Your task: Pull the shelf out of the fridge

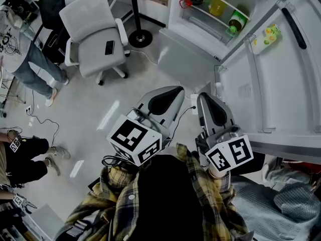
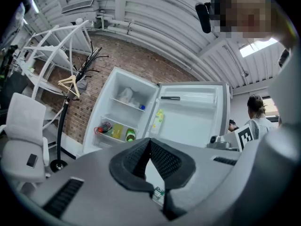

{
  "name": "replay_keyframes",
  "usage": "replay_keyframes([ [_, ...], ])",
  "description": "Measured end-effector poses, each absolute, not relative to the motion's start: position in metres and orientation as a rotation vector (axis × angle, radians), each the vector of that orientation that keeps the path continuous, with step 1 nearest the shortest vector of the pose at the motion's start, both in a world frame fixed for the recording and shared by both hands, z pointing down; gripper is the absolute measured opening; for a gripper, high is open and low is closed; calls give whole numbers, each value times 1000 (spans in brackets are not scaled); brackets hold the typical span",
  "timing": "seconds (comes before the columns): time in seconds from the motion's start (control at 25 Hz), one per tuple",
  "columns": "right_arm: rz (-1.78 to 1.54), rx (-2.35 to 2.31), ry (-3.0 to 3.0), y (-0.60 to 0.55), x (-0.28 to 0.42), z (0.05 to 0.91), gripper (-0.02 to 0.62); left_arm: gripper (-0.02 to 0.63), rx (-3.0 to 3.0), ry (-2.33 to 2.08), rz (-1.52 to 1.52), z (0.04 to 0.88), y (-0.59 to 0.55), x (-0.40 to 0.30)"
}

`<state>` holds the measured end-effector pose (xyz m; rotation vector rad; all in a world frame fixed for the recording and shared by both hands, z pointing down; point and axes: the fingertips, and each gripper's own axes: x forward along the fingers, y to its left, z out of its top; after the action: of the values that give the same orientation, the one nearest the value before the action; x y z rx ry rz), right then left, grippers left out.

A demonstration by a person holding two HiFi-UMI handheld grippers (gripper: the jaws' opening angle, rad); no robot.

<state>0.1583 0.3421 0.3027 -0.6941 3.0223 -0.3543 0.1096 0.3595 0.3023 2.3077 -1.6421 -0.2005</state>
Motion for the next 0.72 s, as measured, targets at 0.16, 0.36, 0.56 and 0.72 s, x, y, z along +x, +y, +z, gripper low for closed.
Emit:
replay_keyframes([
  [0.16,-354,-665,3024,336,143,302,18,3,2301,-1654,-191,307,352,97],
  [0.36,-357,-665,3026,312,116,301,18,3,2306,-1648,-194,305,327,71],
  [0.56,-366,-705,3015,279,82,297,18,3,2326,-1619,-188,300,295,37],
  [0.72,-362,-758,2995,253,55,293,18,3,2355,-1581,-181,297,268,8],
])
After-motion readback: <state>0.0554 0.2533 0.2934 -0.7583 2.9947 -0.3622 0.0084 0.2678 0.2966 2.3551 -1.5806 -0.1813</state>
